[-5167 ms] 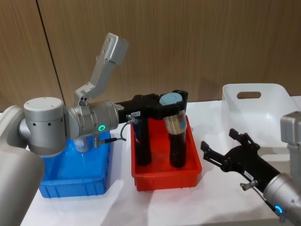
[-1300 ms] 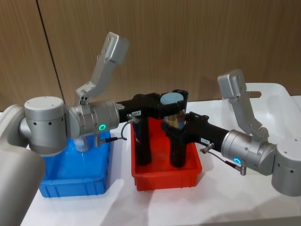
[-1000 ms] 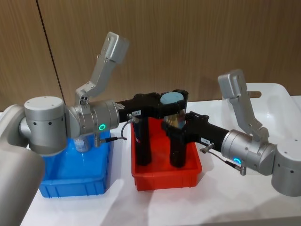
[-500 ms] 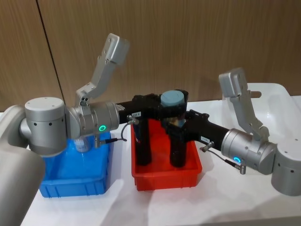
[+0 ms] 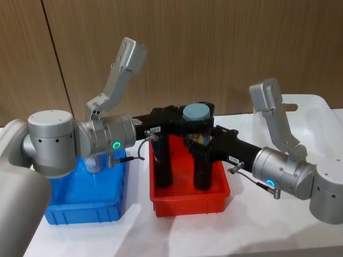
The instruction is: Pick the cotton swabs from the blue box and place them into the white box.
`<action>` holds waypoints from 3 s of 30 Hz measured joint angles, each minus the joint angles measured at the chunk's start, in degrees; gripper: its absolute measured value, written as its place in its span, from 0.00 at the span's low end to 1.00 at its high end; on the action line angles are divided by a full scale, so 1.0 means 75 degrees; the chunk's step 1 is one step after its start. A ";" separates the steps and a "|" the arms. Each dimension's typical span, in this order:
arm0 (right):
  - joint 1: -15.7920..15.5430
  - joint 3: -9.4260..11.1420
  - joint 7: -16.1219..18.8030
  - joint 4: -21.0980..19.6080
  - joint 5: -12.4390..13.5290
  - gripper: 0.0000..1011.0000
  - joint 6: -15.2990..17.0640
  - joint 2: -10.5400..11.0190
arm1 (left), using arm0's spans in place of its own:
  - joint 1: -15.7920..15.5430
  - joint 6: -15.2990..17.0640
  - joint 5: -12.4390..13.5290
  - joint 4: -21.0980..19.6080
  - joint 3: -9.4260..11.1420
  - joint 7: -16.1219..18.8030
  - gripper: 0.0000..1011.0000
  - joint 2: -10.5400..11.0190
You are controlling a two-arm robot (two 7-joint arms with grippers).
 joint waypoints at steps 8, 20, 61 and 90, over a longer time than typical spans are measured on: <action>-0.0023 -0.0004 -0.0061 0.0045 0.0050 0.63 -0.0023 0.0025 | -0.0001 -0.0005 -0.0006 -0.0005 -0.0002 0.0000 0.99 0.0000; -0.0037 0.0077 -0.0265 0.0352 0.0129 0.63 -0.0076 0.0105 | -0.0001 -0.0009 -0.0006 -0.0007 -0.0002 0.0000 0.99 -0.0001; 0.0325 0.1004 -0.1403 0.1475 -0.0076 0.64 -0.0388 0.0781 | 0.0000 -0.0008 -0.0005 -0.0006 -0.0002 0.0001 0.99 0.0000; 0.0921 0.1357 -0.1286 0.2955 -0.0273 0.99 -0.0529 0.0969 | 0.0000 -0.0008 -0.0005 -0.0006 -0.0001 0.0000 0.99 0.0000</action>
